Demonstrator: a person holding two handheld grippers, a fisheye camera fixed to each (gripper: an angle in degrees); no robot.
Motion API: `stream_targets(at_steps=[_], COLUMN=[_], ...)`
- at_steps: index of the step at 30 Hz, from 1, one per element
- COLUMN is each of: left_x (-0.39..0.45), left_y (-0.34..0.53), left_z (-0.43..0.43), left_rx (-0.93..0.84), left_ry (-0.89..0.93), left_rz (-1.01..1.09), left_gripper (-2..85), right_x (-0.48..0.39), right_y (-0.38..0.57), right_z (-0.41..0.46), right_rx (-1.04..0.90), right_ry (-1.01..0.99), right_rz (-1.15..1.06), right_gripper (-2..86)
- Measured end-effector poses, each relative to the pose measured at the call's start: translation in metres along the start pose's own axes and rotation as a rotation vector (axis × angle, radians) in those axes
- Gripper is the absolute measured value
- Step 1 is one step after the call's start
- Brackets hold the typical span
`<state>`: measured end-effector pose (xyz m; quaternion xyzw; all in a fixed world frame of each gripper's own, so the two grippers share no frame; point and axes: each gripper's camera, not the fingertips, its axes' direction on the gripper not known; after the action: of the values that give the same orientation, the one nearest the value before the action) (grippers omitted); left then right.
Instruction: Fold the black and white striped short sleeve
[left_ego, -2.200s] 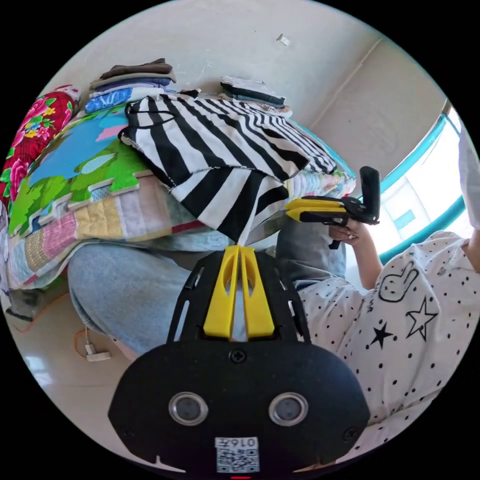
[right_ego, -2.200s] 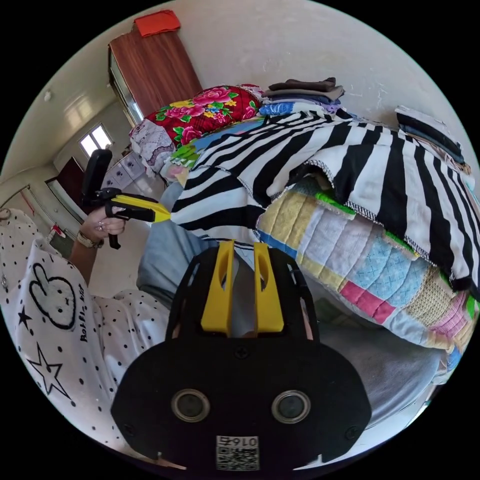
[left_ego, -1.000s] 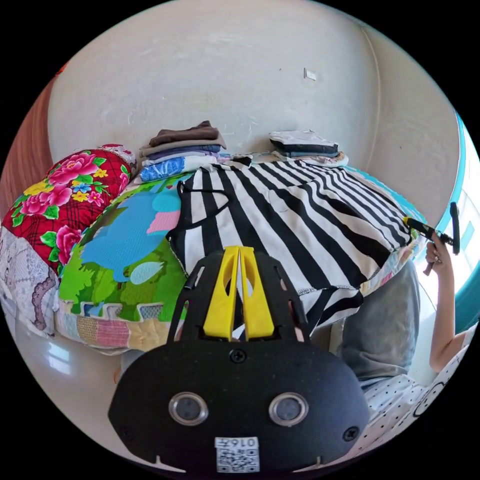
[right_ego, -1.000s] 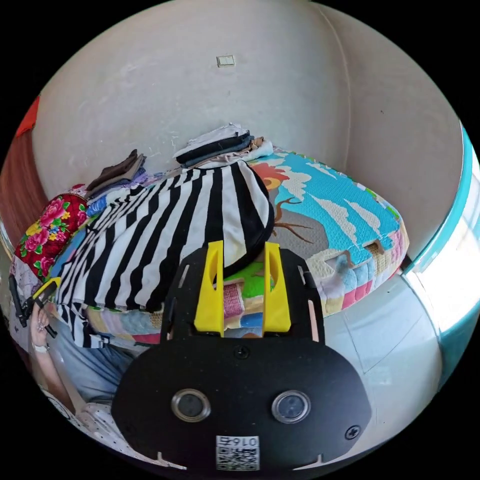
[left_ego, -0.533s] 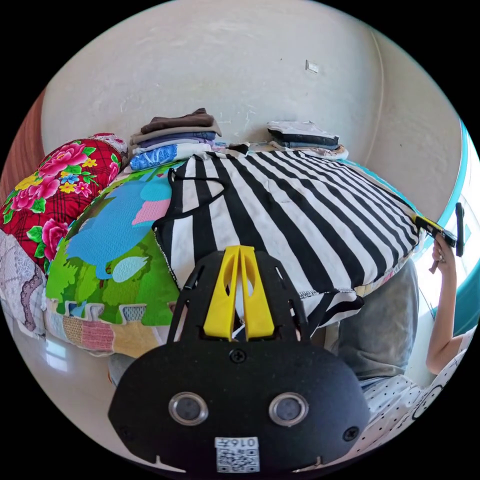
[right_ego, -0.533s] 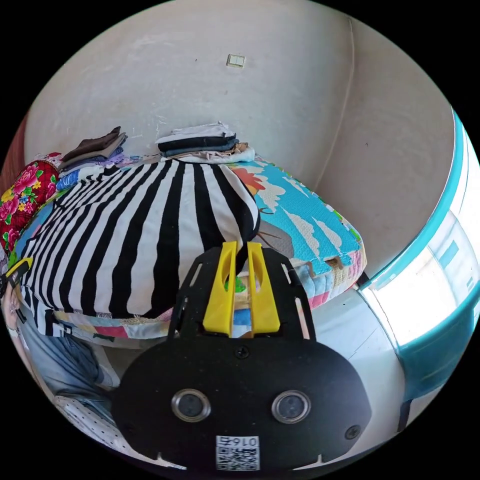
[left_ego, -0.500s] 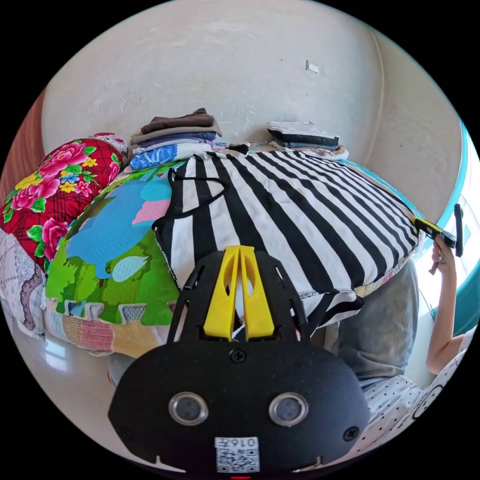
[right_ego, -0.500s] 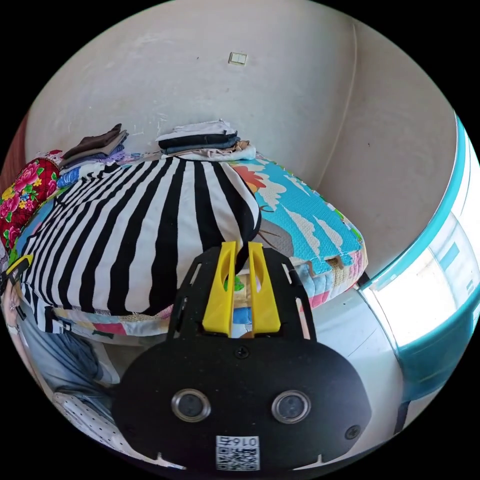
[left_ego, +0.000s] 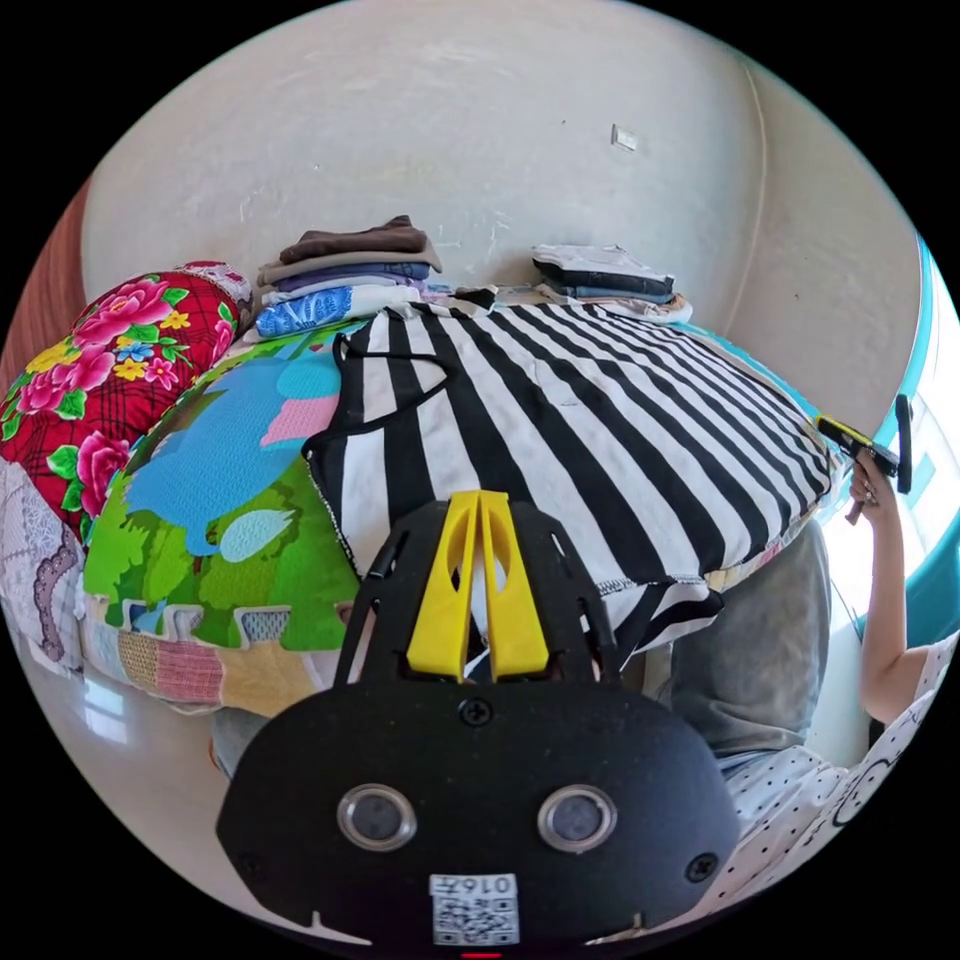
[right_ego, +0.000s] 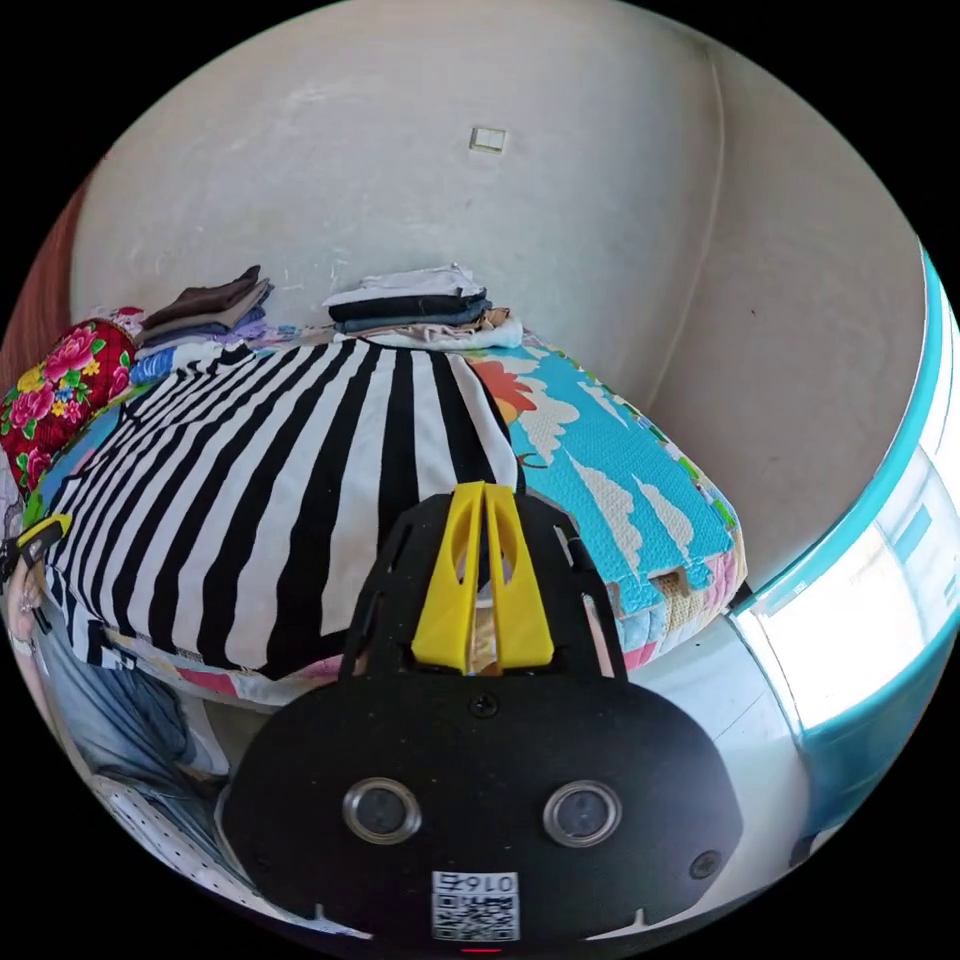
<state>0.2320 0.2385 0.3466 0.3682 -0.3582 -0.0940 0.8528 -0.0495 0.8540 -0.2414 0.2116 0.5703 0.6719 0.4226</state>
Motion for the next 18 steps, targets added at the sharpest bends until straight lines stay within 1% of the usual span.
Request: stream_targets(at_steps=[2,3,4,5,7,10,12,14,15,17,18], left_x=[-0.001,-0.002,-0.002,-0.002,-0.002,-0.002,-0.002,-0.003,-0.004,-0.006,-0.007], left_y=[0.0,0.0,0.0,0.001,0.001,0.001,0.001,0.002,0.002,0.003,0.004], left_z=[0.002,0.003,0.003,0.004,0.005,0.008,0.011,0.012,0.013,0.014,0.015], left_rx=[-0.005,-0.008,-0.009,-0.013,-0.016,-0.02,-0.019,-0.016,-0.013,-0.009,-0.005], left_ry=[0.001,-0.001,-0.002,-0.007,-0.016,-0.023,-0.025,-0.025,-0.024,-0.018,-0.013], left_rz=[-0.001,-0.001,-0.001,0.004,0.013,0.017,0.011,0.003,0.0,-0.009,-0.016], left_gripper=[-1.0,-1.0,-1.0,-1.0,-1.0,-1.0,-1.0,-1.0,-1.0,-1.0,-1.0], right_x=[0.001,0.002,0.008,0.016,0.028,0.038,0.052,0.07,0.074,0.086,0.088], right_y=[-0.005,-0.005,-0.003,-0.003,-0.003,-0.015,-0.035,-0.069,-0.081,-0.133,-0.145], right_z=[0.026,0.031,0.032,0.038,0.04,0.046,0.041,0.037,0.043,0.088,0.101], right_rx=[-0.092,-0.103,-0.066,-0.093,-0.074,-0.103,-0.047,0.096,0.096,-0.033,-0.062], right_ry=[0.029,0.038,0.027,0.031,-0.007,-0.028,-0.011,-0.066,-0.087,-0.139,-0.149], right_rz=[-0.04,-0.051,-0.055,-0.047,-0.033,-0.073,-0.027,0.006,-0.001,-0.022,-0.029], right_gripper=[0.1,0.0,-0.2,-0.3,-0.3,-0.3,-0.3,0.0,0.1,1.3,1.8])
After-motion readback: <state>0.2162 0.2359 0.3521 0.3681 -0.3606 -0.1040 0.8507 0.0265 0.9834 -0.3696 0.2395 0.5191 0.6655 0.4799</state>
